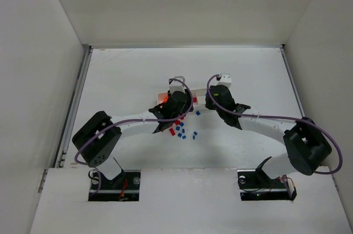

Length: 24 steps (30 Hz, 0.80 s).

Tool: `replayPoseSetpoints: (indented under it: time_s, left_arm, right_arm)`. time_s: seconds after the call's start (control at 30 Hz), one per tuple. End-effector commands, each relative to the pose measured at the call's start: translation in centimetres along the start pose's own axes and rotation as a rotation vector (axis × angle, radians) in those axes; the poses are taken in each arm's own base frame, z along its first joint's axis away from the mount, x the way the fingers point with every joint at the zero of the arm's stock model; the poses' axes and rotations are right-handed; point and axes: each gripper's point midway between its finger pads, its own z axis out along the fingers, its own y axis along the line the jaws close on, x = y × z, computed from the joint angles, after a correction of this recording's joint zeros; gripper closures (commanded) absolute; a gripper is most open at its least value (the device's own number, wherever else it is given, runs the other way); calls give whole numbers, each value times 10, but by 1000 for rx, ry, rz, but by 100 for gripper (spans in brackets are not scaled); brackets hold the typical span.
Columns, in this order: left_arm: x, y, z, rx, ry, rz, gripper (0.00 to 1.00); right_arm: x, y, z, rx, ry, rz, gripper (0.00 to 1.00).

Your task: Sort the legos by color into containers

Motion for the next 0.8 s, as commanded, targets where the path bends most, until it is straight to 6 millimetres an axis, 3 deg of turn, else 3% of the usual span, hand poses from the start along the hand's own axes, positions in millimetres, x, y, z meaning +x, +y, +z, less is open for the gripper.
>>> replayPoseSetpoints:
  time_s: [0.0,0.13,0.23,0.3,0.43,0.57,0.67,0.77]
  left_arm:
    - [-33,-7,-15,32,-99,-29,59]
    - [-27,12,-37,7,-116,-16,60]
    - [-17,35,-55,-19,-121,-17,60]
    - [-11,50,-65,-42,-124,-25,60]
    - [-4,81,-84,-101,-138,-50,62]
    - [-2,98,-101,-129,-153,-74,66]
    - [7,107,-107,-142,-127,-62,71]
    - [20,114,-108,-156,-92,-41,71]
  right_arm:
    - [-28,12,8,-34,-69,34,76]
    - [-28,9,16,-25,-65,39,75]
    - [-24,10,17,-22,-58,34,66]
    - [-25,7,15,-16,-65,42,58]
    - [-31,6,1,-20,-97,51,53]
    - [-33,9,-23,-46,-132,58,60]
    - [-17,22,-38,-97,-114,57,70]
    - [7,37,-49,-142,-78,21,71]
